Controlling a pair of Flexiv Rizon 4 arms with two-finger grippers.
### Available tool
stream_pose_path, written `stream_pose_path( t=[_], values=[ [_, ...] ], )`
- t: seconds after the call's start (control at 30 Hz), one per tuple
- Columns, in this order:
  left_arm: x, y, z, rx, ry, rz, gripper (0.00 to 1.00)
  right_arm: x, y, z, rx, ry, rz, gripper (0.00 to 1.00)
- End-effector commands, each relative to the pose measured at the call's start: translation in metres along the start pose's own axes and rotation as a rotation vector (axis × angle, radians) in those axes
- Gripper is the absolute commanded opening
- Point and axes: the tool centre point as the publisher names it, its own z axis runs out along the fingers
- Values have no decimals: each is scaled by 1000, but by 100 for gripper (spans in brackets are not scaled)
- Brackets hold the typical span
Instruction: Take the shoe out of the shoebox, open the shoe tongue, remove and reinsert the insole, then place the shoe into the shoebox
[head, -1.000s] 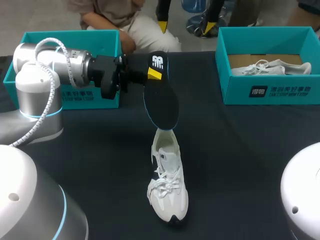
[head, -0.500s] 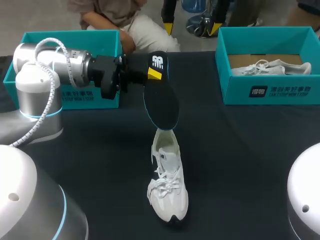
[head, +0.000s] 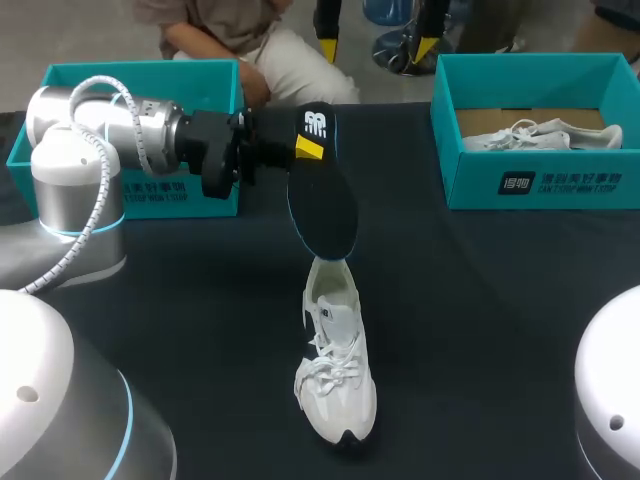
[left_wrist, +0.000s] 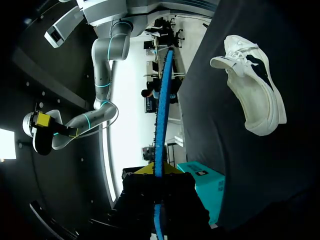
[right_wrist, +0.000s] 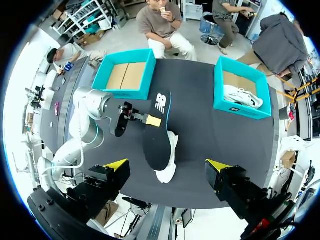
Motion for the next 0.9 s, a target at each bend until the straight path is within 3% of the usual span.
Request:
stream_pose_path(
  t=[0.03, 0.33, 0.9],
  values=[
    [0, 0, 1, 1, 3, 1, 0, -1, 1, 0, 1, 1, 0, 100],
    [-4, -10, 4, 117, -86, -353, 0, -1, 1, 0, 1, 1, 0, 100],
    [-1, -32, -5, 122, -166, -715, 0, -1, 1, 0, 1, 1, 0, 100]
  ],
)
